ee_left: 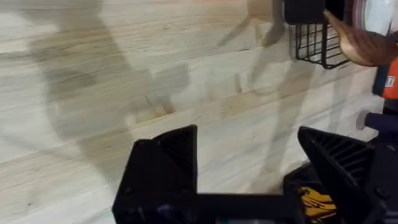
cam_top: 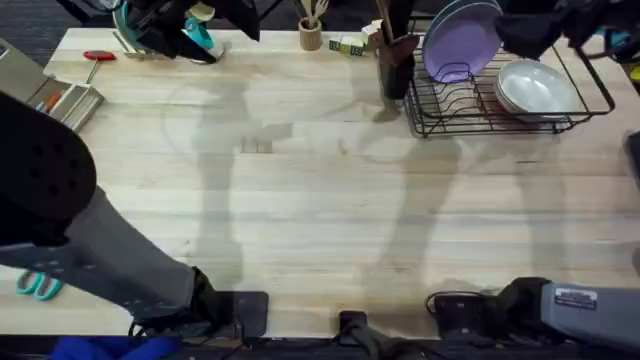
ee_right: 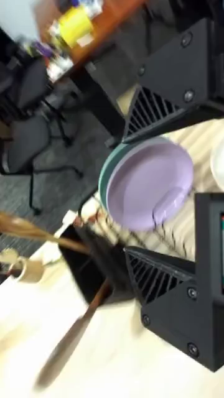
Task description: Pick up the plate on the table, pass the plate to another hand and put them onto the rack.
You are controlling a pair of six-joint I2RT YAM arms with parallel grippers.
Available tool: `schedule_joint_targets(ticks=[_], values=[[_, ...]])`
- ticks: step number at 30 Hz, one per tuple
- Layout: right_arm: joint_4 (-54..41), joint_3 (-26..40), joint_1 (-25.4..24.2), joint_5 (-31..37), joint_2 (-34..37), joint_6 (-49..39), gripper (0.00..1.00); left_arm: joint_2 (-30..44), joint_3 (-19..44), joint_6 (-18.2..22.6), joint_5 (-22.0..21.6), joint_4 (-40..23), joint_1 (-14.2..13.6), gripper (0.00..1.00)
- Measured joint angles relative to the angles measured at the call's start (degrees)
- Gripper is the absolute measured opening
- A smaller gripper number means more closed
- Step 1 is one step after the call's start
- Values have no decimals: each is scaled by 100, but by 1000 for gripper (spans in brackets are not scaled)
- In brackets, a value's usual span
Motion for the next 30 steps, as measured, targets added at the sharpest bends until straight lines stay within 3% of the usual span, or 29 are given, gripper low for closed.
schedule_joint_targets(ticks=[10, 15, 23, 30], values=[[-1432, 0, 0, 0, -1285, 1836, 996, -54, 0, 105, -273, 17, 0, 994], [-2346, 0, 0, 33, -1723, 2548, 996, -433, 0, 306, -371, 15, 0, 994], [-3492, 0, 0, 824, -2301, 3522, 996, -1357, 2, 439, -1194, -50, 0, 995], [-4120, 0, 0, 1319, -2666, 3808, 996, -2050, 2, 476, -1836, -159, 0, 995]])
